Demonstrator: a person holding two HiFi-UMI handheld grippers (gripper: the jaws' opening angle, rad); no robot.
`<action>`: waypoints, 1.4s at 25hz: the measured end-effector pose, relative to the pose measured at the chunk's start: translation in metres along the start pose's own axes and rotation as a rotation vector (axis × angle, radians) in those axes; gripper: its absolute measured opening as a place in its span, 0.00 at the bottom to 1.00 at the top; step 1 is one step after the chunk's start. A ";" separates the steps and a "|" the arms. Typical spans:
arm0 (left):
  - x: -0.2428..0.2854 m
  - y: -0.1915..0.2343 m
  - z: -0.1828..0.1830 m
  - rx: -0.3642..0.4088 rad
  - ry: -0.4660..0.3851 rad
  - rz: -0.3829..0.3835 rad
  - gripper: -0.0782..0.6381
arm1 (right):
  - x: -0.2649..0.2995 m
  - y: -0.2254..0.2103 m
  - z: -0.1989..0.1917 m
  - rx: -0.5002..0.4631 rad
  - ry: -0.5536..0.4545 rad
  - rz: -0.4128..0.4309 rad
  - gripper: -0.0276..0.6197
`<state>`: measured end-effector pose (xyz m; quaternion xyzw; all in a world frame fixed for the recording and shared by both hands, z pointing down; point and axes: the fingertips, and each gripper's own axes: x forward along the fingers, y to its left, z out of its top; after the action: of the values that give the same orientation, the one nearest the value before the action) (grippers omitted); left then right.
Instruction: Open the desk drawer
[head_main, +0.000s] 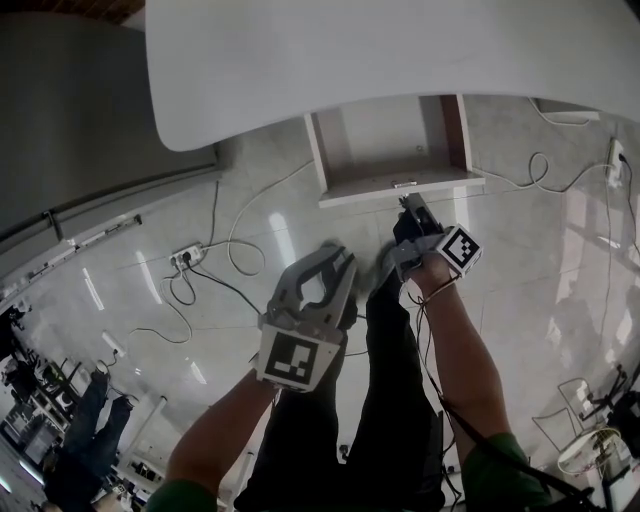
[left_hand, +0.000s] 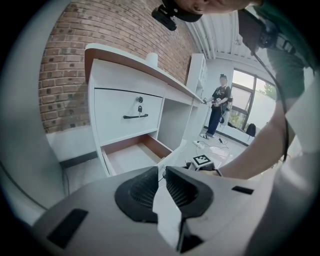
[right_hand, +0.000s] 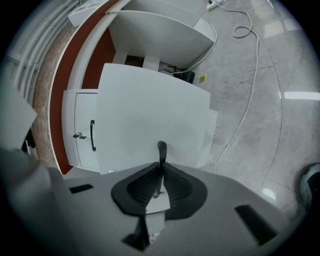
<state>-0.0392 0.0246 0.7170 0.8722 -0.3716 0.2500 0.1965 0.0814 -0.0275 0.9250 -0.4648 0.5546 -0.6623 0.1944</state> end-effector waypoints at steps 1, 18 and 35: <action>0.000 0.002 -0.002 -0.004 0.002 0.004 0.16 | 0.000 -0.002 -0.001 -0.003 0.000 -0.002 0.09; 0.002 0.001 0.010 -0.056 -0.008 -0.008 0.16 | -0.002 -0.013 -0.007 -0.012 0.022 -0.081 0.15; -0.016 -0.006 0.057 -0.110 -0.050 0.005 0.16 | -0.079 0.021 0.009 -0.129 0.006 -0.169 0.13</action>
<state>-0.0276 0.0072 0.6613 0.8652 -0.3917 0.2079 0.2340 0.1223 0.0218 0.8741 -0.5194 0.5557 -0.6404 0.1059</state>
